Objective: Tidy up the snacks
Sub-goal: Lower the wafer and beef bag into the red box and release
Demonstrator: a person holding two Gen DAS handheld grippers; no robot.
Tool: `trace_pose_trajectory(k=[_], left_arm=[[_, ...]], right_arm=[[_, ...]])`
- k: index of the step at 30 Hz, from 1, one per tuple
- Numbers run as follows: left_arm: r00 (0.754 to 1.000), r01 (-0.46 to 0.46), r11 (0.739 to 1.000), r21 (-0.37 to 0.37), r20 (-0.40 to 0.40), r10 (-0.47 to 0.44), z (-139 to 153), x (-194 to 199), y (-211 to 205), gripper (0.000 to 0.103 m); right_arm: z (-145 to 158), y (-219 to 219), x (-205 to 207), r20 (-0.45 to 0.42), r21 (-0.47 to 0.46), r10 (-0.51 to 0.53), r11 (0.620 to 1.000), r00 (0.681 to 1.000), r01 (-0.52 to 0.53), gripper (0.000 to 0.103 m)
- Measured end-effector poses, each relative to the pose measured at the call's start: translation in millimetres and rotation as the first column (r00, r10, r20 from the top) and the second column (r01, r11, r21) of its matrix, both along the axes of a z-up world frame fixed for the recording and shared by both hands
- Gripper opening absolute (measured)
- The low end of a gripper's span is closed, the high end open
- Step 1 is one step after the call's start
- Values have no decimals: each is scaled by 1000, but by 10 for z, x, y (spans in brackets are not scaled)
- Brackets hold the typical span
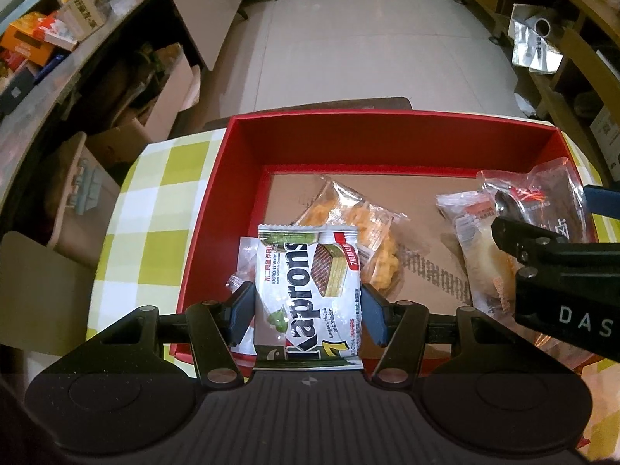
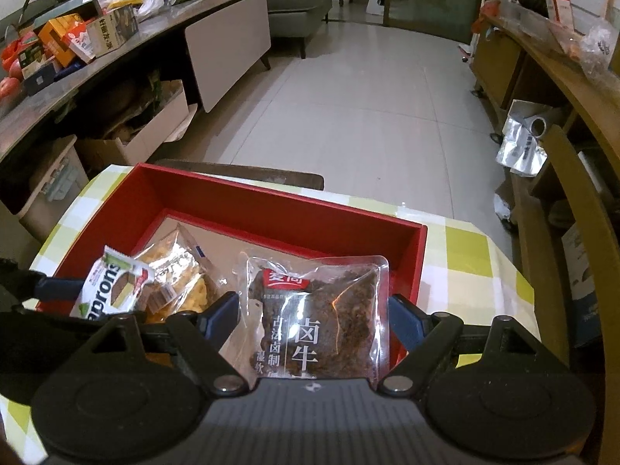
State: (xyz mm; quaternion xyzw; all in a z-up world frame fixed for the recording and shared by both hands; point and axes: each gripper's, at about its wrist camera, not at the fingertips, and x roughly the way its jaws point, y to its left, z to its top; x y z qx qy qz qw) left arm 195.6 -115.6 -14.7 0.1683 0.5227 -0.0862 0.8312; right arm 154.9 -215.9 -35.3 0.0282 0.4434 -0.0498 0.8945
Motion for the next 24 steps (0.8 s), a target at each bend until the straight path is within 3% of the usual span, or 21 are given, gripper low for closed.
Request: trace_pose_trajectory(k=[8, 11, 24], left_arm=[[1000, -1, 1000, 12, 13, 1, -12, 10, -4, 68], [1000, -3, 1000, 25, 27, 3, -11, 14, -12, 74], [999, -6, 1000, 23, 43, 5, 52, 0, 26, 82]], right_arm=[[-84, -9, 71, 0, 4, -5, 1000, 1000, 5, 95], [-74, -21, 81, 2, 3, -10, 1000, 1000, 10, 95], [-8, -2, 104, 38, 35, -26, 999, 999, 25, 95]])
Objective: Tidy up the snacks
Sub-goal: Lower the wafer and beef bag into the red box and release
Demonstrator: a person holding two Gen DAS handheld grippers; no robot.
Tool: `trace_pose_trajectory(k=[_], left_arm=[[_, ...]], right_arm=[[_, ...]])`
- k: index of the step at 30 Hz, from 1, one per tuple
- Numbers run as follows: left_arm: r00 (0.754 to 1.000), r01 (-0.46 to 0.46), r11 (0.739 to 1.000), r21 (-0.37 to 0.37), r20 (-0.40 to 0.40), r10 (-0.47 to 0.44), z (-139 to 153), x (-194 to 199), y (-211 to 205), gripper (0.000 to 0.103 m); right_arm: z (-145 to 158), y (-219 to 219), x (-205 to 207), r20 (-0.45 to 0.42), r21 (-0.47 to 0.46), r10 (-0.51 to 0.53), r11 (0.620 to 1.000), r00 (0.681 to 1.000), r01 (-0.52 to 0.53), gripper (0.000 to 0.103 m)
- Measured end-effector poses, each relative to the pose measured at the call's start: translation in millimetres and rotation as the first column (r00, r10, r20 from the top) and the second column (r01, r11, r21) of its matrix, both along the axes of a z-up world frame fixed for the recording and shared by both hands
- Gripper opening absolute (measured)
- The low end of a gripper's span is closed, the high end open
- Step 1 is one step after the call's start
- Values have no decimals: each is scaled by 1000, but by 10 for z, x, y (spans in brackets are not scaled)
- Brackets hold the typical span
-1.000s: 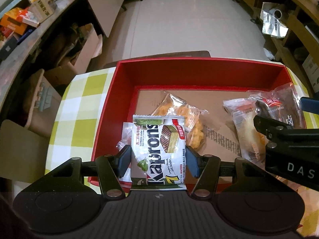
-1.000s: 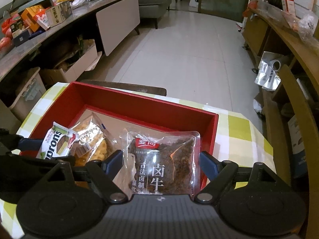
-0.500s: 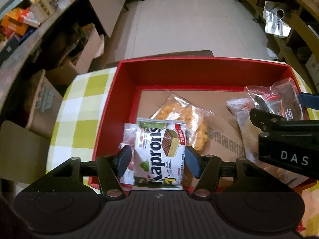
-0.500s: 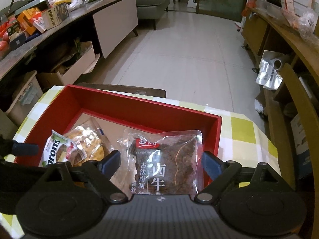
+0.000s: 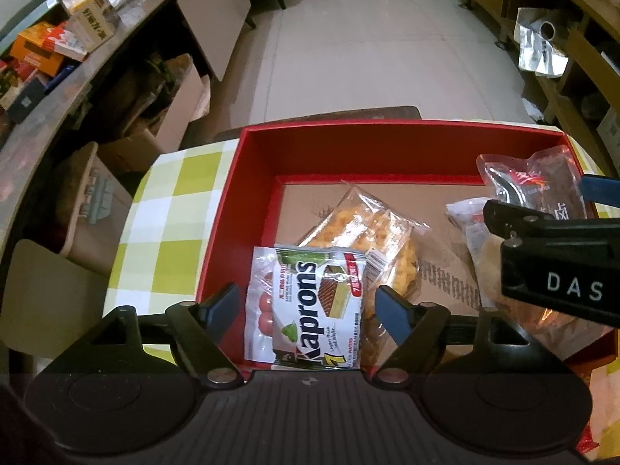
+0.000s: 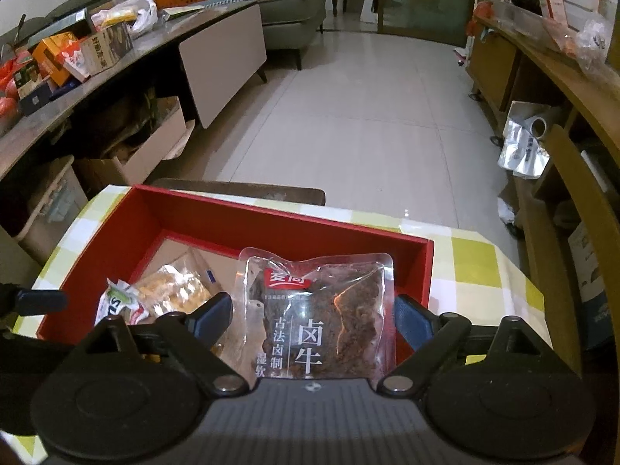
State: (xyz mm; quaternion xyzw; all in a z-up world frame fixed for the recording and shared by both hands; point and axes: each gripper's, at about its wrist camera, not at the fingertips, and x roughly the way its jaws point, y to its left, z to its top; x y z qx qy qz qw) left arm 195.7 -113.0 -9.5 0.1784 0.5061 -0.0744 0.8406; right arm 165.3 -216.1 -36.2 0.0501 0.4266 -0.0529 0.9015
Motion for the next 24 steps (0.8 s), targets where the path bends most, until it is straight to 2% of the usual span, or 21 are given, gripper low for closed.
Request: trace_pose_trajectory(k=[12, 24], left_arm=[[1000, -1, 1000, -17, -7, 1, 42, -6, 101, 83], [1000, 10, 1000, -7, 2, -10, 47, -44, 98, 84]], right_arm=[[-17, -45, 49, 14, 56, -16, 998, 1000, 15, 97], [73, -4, 21, 32, -8, -2, 1000, 999, 2, 99]])
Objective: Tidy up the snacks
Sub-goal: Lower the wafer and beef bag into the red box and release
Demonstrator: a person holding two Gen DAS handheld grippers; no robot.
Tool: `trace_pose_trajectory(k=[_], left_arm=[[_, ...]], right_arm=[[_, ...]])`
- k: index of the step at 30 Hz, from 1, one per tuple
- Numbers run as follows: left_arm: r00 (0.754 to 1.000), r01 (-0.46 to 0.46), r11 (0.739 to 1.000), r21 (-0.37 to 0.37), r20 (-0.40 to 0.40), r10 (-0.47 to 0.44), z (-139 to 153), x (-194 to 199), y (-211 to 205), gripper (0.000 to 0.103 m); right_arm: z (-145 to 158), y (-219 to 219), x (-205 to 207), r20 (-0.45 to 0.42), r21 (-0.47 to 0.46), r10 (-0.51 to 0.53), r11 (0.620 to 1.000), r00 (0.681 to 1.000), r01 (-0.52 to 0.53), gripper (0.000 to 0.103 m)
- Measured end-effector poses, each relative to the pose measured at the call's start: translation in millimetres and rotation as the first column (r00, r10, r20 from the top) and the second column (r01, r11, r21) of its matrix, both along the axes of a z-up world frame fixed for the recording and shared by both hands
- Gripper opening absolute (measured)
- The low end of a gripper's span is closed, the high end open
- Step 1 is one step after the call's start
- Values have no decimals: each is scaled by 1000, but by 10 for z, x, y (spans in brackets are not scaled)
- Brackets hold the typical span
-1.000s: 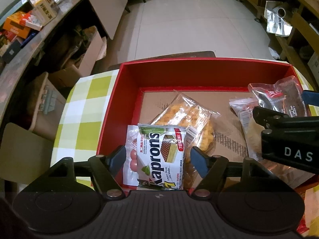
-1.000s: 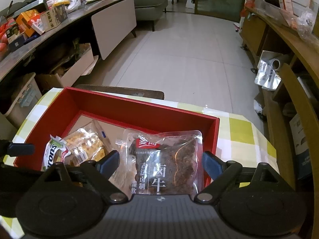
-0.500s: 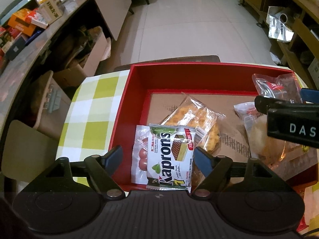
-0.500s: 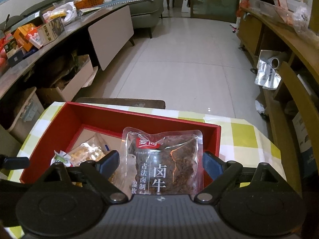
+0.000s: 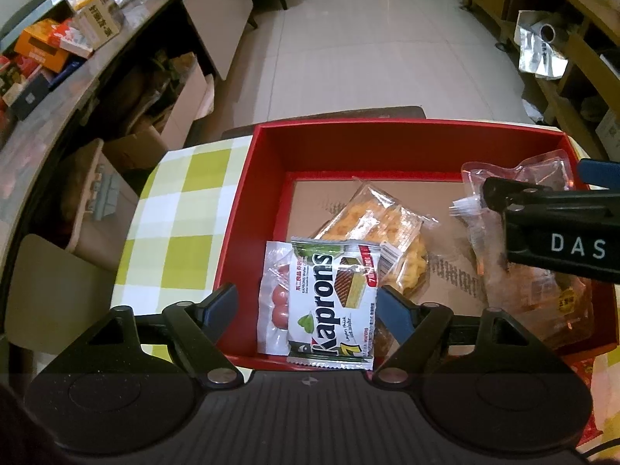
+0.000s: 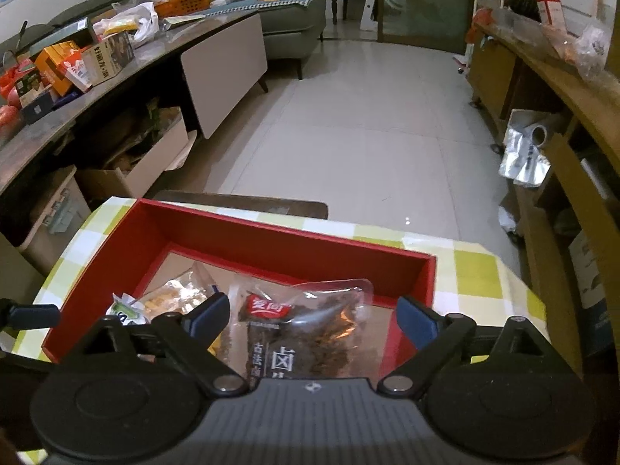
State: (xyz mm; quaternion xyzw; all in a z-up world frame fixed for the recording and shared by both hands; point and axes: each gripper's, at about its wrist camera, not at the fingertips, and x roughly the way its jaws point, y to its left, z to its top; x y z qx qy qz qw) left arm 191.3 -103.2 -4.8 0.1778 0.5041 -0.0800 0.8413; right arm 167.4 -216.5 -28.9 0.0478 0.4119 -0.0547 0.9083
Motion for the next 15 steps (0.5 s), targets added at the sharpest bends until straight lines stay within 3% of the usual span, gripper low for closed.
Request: trace_pose_trajectory(k=[8, 15], left_arm=[[999, 28, 1000, -8, 30, -28, 119, -114, -2, 85], [996, 68, 998, -9, 51, -67, 212, -292, 29, 86]], right_arm=[[245, 74, -151, 32, -32, 8, 999, 999, -7, 99], [317, 223, -375, 7, -90, 39, 995, 999, -38, 99]])
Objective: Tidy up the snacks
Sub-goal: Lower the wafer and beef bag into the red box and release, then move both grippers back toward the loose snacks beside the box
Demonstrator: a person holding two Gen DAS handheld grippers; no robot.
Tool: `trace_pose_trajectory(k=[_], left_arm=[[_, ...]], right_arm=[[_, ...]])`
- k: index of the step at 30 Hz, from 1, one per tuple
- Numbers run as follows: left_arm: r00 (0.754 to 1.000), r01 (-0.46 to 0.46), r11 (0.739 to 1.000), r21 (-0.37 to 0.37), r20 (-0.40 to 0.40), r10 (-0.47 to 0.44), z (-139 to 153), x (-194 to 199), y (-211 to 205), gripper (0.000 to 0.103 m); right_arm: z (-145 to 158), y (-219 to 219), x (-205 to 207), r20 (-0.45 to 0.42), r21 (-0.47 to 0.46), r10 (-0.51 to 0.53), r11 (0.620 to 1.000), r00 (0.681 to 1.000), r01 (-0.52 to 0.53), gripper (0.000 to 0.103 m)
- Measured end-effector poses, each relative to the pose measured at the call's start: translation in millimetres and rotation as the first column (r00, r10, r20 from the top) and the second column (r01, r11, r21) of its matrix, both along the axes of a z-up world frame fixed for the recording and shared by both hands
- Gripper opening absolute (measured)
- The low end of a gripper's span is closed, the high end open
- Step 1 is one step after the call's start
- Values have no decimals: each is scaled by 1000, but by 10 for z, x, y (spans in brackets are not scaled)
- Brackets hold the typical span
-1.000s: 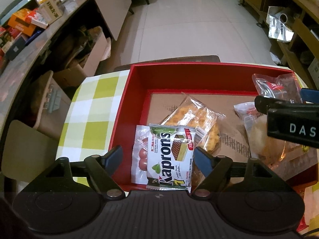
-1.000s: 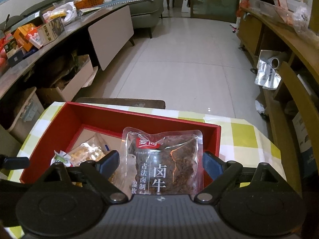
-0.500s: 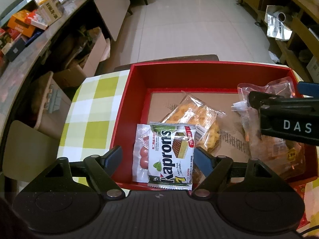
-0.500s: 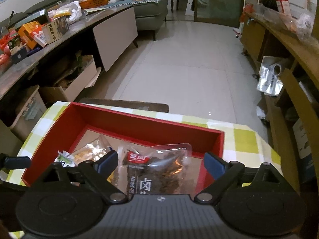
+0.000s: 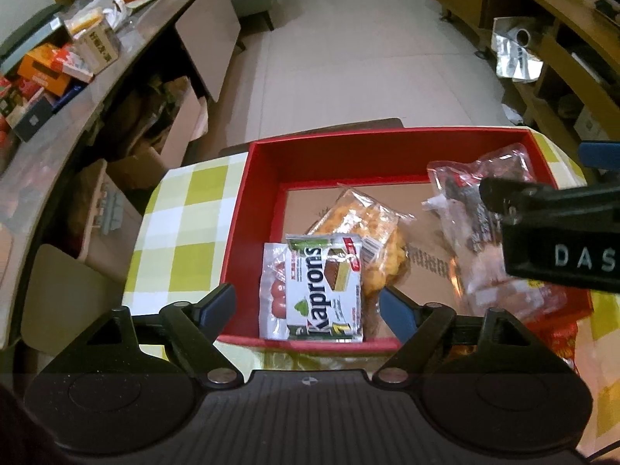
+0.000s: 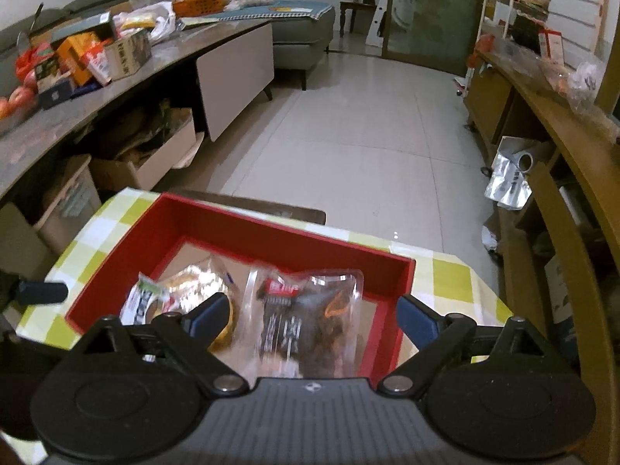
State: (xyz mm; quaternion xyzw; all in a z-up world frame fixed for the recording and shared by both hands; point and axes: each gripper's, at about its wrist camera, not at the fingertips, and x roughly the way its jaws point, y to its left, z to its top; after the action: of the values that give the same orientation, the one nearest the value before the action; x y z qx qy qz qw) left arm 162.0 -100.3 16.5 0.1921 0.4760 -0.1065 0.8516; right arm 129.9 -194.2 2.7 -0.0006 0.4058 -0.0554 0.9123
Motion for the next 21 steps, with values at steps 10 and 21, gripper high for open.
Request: trace_pose_trajectory(k=[10, 21], left_arm=[[996, 92, 996, 6, -19, -92, 7, -380, 155, 88], [971, 182, 983, 8, -158, -179, -439, -531, 377, 87]], right_arm=[[10, 73, -462, -50, -28, 20, 999, 999, -21, 100], [-106, 213, -692, -112, -13, 89, 996, 990, -91, 100]])
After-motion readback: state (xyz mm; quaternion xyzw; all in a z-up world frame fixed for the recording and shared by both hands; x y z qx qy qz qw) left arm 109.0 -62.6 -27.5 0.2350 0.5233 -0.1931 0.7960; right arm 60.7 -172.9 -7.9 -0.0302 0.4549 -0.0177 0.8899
